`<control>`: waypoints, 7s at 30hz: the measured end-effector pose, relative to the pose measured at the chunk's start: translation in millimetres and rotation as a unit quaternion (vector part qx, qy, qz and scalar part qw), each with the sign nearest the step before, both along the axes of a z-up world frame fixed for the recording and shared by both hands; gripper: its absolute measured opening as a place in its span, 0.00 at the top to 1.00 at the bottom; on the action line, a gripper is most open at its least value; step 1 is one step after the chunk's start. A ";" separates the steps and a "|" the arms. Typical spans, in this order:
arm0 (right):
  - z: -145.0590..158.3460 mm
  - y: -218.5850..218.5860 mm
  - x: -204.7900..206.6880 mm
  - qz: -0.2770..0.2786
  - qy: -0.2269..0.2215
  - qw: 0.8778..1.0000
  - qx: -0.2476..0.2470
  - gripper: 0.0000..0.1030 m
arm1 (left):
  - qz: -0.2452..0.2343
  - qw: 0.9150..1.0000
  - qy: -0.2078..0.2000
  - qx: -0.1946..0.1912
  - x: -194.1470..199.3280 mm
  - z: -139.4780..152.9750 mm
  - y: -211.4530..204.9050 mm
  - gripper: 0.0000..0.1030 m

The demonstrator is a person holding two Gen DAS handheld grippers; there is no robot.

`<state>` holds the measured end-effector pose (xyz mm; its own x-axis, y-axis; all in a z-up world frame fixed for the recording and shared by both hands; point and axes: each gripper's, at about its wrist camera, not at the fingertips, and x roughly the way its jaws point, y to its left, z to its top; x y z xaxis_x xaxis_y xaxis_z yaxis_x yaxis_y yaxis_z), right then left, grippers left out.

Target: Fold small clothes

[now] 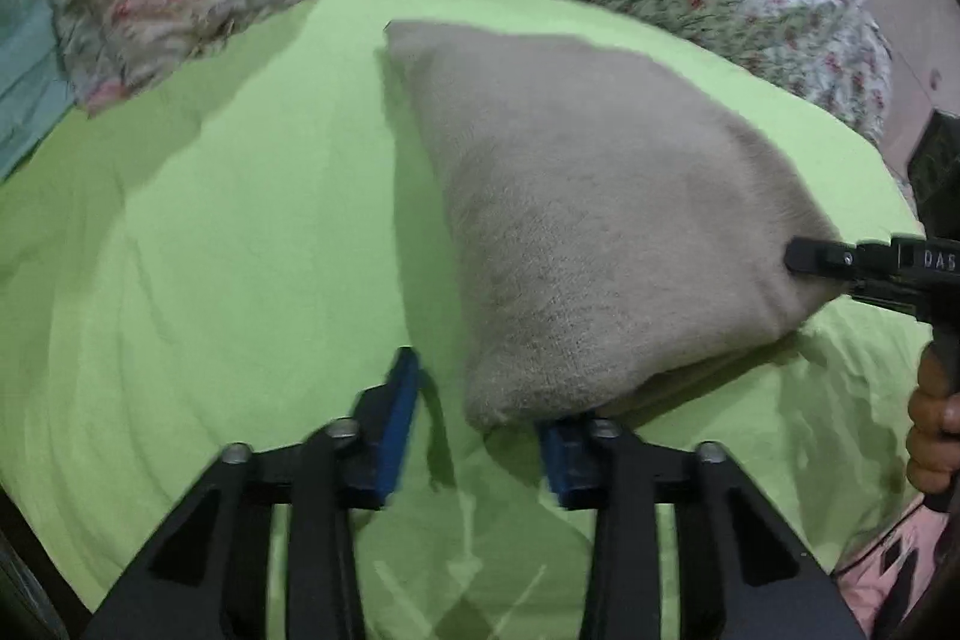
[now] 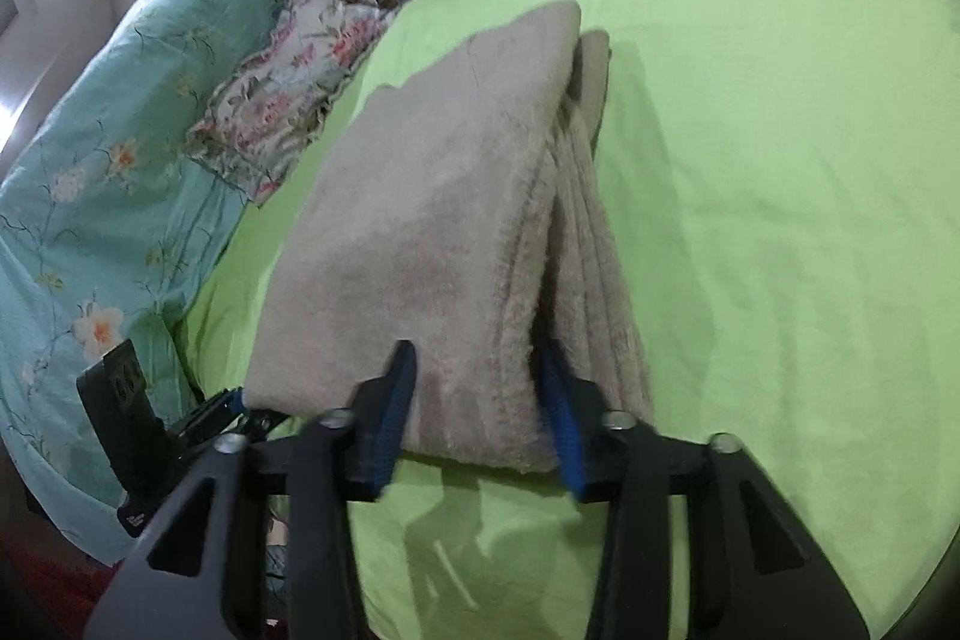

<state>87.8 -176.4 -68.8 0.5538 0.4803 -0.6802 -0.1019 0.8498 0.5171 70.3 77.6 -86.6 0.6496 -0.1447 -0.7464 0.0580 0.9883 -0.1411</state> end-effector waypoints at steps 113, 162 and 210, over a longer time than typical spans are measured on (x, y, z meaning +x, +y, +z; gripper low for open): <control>8.9 15.2 -73.6 -0.094 0.007 0.971 -0.221 0.54 | -0.051 0.998 0.019 -0.014 -26.6 17.0 -31.4 0.29; 36.2 60.2 -102.6 0.003 -0.050 0.978 -0.204 0.03 | -0.001 0.990 0.011 0.143 -35.6 39.7 -22.5 0.01; 66.4 57.6 -48.1 0.005 -0.053 0.981 -0.187 0.02 | 0.014 0.994 0.008 0.112 0.1 66.4 -25.4 0.01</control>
<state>39.7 -118.7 -2.4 0.6281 0.2138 -0.7482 -0.1473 0.9768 0.1555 70.3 52.2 -20.1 0.6394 0.0443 -0.7676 0.0296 0.9962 0.0822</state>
